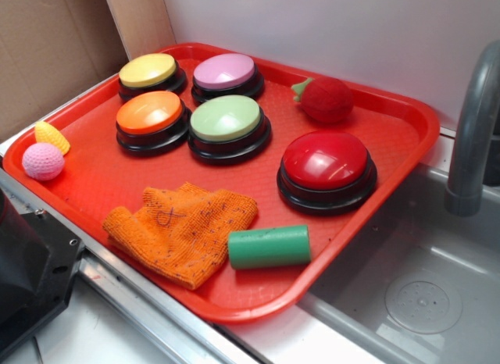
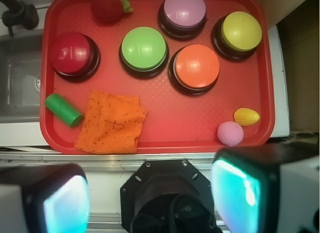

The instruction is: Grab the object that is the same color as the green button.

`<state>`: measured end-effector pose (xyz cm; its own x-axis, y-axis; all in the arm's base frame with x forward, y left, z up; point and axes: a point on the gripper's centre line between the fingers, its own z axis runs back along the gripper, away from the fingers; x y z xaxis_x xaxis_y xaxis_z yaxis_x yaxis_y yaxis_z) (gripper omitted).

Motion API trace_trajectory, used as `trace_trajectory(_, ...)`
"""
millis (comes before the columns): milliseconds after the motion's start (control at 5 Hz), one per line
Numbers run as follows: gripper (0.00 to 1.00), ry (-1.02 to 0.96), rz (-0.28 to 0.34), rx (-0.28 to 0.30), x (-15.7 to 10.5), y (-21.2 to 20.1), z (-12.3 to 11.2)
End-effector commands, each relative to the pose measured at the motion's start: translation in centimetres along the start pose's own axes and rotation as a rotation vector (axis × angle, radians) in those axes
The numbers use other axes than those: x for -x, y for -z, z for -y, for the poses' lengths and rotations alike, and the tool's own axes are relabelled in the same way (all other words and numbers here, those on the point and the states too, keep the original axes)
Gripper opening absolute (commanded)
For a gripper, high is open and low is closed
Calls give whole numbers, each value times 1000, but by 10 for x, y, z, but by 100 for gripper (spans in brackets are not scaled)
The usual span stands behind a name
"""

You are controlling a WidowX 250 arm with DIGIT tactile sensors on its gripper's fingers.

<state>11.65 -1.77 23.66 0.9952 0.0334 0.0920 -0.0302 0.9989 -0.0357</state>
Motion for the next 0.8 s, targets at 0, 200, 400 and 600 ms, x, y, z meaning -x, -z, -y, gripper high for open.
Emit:
trace_trajectory(0, 100, 0, 0, 0, 0, 0, 0)
trace_trajectory(200, 100, 179, 0, -23, -12, 19, 16)
trace_trajectory(400, 100, 379, 39, 15, -27, 44, 37)
trace_trajectory(600, 100, 451, 62, 11, -36, 69, 60)
